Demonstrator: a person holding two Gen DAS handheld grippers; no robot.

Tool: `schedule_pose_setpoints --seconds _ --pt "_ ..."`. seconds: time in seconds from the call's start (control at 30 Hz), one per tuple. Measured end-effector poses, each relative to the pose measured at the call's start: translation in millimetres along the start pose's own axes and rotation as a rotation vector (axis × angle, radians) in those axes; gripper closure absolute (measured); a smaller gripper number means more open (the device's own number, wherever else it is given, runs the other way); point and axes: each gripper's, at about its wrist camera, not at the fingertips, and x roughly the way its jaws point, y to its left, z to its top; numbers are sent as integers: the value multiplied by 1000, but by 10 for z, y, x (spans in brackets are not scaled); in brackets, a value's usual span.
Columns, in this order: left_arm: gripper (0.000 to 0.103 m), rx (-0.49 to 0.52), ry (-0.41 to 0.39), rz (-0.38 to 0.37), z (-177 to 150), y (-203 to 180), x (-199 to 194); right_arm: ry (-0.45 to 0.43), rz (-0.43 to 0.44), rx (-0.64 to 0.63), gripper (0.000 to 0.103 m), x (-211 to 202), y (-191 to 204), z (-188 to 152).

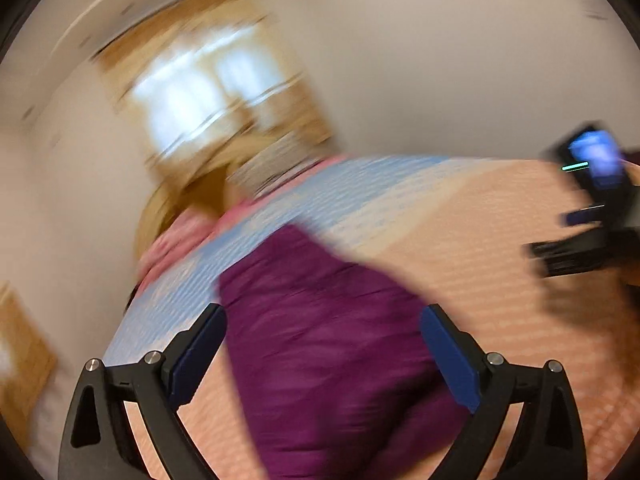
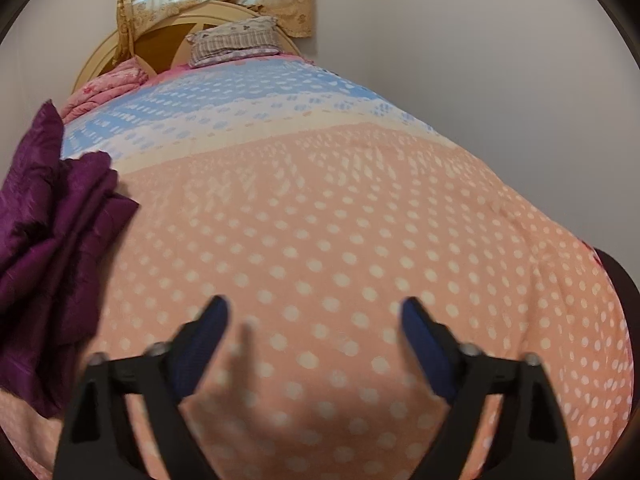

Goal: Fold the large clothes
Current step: 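Grasp the jacket edge with the right gripper while the left gripper presses the jacket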

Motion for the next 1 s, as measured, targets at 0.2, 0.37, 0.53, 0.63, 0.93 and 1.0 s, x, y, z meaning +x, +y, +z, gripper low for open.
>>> schedule_pose_setpoints --seconds 0.2,0.37,0.53,0.63,0.93,1.0 --pt "5 -395 319 313 -175 1342 1068 -72 141 -62 50 -299 830 607" --pt "5 -489 362 370 -142 1695 1517 -112 196 -146 51 -474 1813 1106" --pt "5 -567 364 337 -148 1659 1748 -94 175 -141 51 -130 2460 1270" --pt "5 -566 366 291 -134 1533 1939 -54 192 -61 54 206 2403 1167" --pt "5 -456 359 222 -143 834 2179 -7 187 35 54 550 1902 719" --pt "3 -460 369 219 -173 809 2242 -5 190 36 54 571 1896 716"
